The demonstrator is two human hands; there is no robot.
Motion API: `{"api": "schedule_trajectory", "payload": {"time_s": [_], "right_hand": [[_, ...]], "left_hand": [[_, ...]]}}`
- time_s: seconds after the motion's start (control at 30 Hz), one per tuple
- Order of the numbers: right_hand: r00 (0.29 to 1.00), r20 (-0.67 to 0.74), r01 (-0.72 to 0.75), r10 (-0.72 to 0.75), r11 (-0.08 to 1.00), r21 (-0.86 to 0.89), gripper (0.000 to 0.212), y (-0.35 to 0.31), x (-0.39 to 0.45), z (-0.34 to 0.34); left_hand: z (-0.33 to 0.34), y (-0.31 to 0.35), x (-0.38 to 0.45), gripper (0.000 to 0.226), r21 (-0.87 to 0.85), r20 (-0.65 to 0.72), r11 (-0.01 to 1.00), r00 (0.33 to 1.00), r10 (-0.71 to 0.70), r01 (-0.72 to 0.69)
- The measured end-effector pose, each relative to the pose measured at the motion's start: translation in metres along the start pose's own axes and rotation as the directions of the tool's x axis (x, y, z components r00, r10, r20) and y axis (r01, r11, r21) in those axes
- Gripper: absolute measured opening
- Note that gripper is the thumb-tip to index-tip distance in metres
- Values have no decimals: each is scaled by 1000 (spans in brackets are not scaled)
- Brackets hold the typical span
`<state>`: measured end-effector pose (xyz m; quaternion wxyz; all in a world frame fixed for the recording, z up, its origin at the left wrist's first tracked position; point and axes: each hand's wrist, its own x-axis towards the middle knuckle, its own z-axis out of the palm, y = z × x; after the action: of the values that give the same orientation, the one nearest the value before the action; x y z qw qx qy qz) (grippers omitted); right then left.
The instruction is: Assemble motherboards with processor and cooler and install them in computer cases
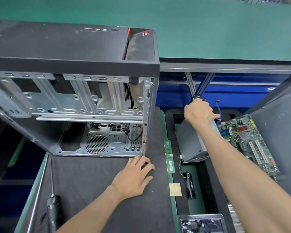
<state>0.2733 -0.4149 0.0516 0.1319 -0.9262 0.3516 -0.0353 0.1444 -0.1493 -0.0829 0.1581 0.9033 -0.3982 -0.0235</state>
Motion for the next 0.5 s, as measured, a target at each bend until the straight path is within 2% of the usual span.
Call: {"api": "schedule_trajectory", "payload": {"time_s": [0.2, 0.37, 0.47, 0.5], "right_hand": [[999, -43, -1, -1, 999, -34, 28, 2, 6, 16], [999, 40, 6, -2, 994, -114, 23, 5, -3, 49], [995, 96, 35, -21, 988, -151, 10, 9, -7, 67], [994, 102, 48, -31, 985, -163, 14, 9, -8, 72]], "left_hand": [[0, 0, 0, 26, 1, -9, 1000, 1000, -5, 5], [-1, 1, 0, 27, 3, -5, 1000, 1000, -6, 6], [0, 0, 0, 27, 3, -7, 1000, 1000, -7, 7], [2, -1, 0, 27, 6, -11, 1000, 1000, -5, 5]]}}
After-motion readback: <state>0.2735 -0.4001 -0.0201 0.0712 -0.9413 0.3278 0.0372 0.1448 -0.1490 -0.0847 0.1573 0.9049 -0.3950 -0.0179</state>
